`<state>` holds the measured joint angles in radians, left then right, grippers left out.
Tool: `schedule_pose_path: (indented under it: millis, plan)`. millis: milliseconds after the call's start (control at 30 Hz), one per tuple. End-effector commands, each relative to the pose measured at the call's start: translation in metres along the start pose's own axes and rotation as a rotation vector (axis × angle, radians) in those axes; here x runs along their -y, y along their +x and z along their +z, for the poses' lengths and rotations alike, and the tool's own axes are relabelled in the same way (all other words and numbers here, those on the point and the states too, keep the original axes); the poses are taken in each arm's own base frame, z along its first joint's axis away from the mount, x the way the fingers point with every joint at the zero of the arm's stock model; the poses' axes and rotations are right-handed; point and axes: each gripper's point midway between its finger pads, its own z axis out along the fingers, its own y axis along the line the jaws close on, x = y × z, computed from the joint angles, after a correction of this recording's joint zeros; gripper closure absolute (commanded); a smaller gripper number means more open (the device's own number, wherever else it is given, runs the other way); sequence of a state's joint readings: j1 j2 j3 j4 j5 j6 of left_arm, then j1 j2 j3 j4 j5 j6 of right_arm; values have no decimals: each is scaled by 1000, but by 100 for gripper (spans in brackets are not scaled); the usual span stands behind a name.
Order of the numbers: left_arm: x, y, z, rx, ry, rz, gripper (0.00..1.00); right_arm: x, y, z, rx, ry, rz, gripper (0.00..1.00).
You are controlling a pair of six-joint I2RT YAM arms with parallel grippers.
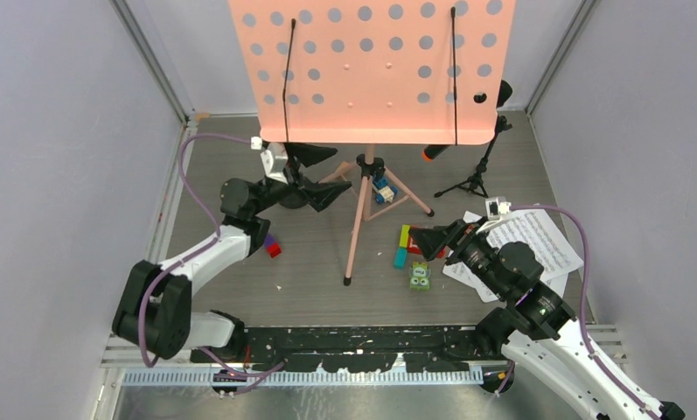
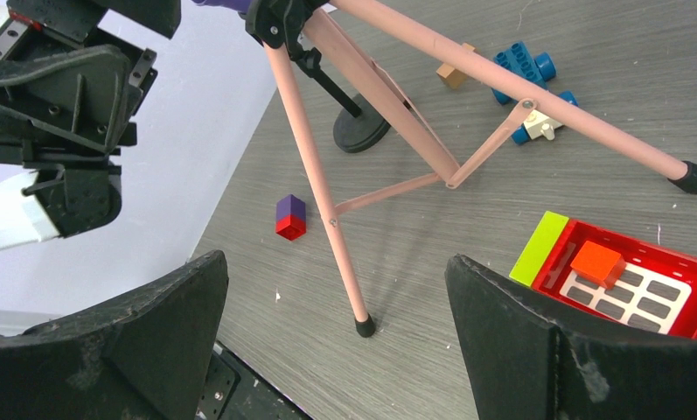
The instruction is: Pack up the instrument practice props
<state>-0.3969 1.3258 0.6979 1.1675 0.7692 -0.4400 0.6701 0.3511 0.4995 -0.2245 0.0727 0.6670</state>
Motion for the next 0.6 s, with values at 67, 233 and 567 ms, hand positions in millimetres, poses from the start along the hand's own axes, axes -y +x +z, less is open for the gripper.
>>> schedule_pose_path:
  millis: [67,233,567]
  plan:
    - [12,-23,10,83,157,17,10,-13,-17,-8,36,-27,13,2]
    - [18,-26,2,92,147,67,10,-11,-16,-8,38,-23,5,2]
    - [17,-9,-19,88,54,64,8,-11,-14,-6,23,-21,9,2]
